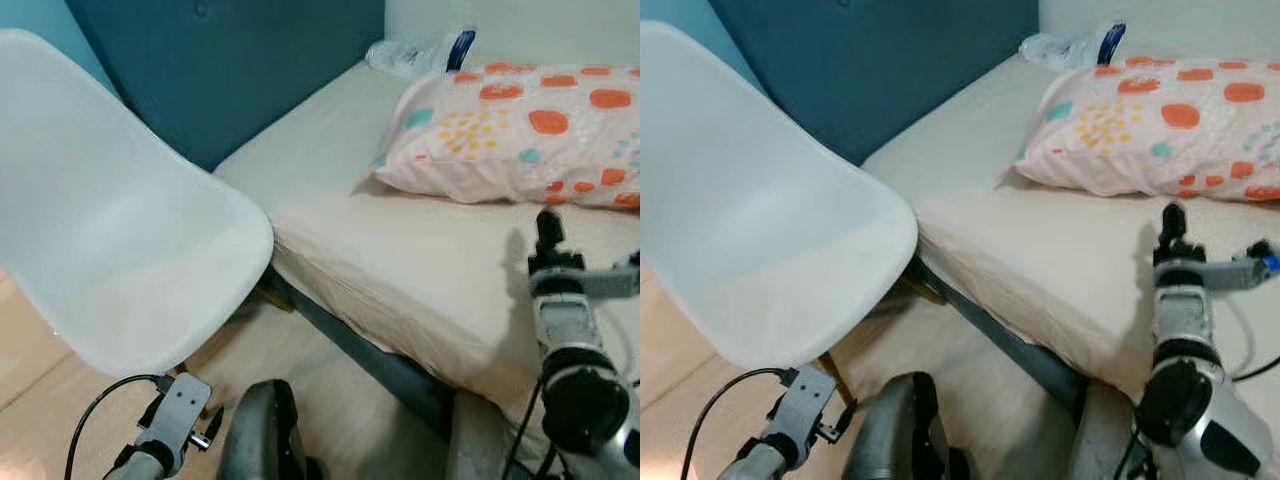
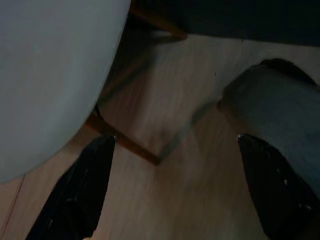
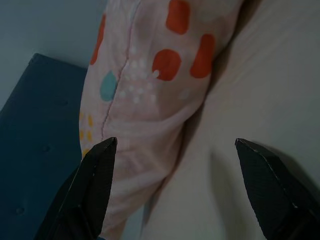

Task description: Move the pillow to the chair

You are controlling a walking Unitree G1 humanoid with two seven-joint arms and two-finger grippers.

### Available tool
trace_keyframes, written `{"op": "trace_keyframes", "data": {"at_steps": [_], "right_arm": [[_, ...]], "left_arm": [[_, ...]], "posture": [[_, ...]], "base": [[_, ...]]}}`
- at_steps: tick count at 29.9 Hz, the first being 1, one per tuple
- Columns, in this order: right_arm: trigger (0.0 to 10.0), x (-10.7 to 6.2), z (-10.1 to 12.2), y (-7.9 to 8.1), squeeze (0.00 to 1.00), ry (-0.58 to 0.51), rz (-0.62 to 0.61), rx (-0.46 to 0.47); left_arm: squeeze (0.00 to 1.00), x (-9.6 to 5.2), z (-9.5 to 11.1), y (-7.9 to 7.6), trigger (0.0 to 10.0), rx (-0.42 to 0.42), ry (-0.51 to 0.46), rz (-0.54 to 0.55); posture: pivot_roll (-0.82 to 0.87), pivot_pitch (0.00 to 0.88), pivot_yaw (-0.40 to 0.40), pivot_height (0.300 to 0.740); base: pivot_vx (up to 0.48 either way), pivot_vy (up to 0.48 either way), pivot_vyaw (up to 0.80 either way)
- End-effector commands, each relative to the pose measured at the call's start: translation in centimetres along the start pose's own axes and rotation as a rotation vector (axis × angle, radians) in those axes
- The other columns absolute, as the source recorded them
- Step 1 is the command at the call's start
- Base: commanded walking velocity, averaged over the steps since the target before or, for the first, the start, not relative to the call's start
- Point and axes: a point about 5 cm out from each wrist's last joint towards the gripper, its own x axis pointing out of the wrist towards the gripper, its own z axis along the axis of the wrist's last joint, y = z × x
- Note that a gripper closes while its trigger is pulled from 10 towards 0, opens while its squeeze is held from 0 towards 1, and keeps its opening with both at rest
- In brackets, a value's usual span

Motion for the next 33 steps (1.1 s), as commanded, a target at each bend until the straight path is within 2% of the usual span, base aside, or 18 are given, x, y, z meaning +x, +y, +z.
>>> {"op": "trace_keyframes", "data": {"at_steps": [1,6,8,11,12,13,14,16,24,33], "right_arm": [[10.0,0.2,-0.1,0.1,0.0,0.01,-0.016,0.017],[10.0,1.5,0.7,2.4,0.0,-0.015,0.037,0.029],[10.0,2.3,1.4,3.9,0.0,-0.033,0.082,0.031],[10.0,2.5,1.6,4.2,0.0,-0.037,0.091,0.03],[10.0,2.9,2.0,5.0,0.0,-0.045,0.117,0.026],[10.0,2.9,2.0,5.0,0.0,-0.045,0.117,0.026],[10.0,3.4,2.5,6.2,0.0,-0.053,0.156,0.023],[10.0,3.8,2.9,7.3,0.0,-0.061,0.193,0.02],[10.0,4.6,4.0,9.6,0.0,-0.087,0.246,0.021],[10.0,5.2,2.4,12.4,0.0,-0.027,0.322,-0.018]], "left_arm": [[0.0,-1.2,-0.8,0.0,10.0,0.003,0.04,-0.024],[0.0,-3.0,-0.4,-0.2,10.0,0.014,0.024,-0.055],[0.0,-3.7,-0.1,-0.2,10.0,0.02,0.018,-0.072],[0.0,-3.9,0.0,-0.2,10.0,0.02,0.017,-0.076],[0.0,-4.2,0.2,-0.2,10.0,0.024,0.016,-0.089],[0.0,-4.2,0.2,-0.2,10.0,0.024,0.016,-0.089],[0.0,-4.7,0.5,-0.2,10.0,0.025,0.016,-0.099],[0.0,-5.1,0.7,-0.3,10.0,0.026,0.016,-0.113],[0.0,-6.7,1.8,-0.5,10.0,0.026,0.02,-0.144],[0.0,-8.4,3.4,-0.5,10.0,0.028,0.035,-0.19]], "posture": [[0.21,0.361,0.208,0.496],[0.22,0.416,0.234,0.496],[0.24,0.449,0.248,0.496],[0.24,0.452,0.25,0.496],[0.25,0.469,0.263,0.496],[0.25,0.469,0.263,0.496],[0.25,0.481,0.272,0.496],[0.25,0.489,0.277,0.496],[0.28,0.538,0.314,0.496],[0.31,0.588,0.36,0.496]], "base": [[0.0,0.0,0.0],[0.0,0.0,0.0],[0.0,0.0,0.0],[0.0,0.0,0.0],[0.0,0.0,0.0],[0.0,0.0,0.0],[0.0,0.0,0.0],[0.0,0.0,0.0],[0.0,0.0,0.0],[0.0,0.0,0.0]]}}
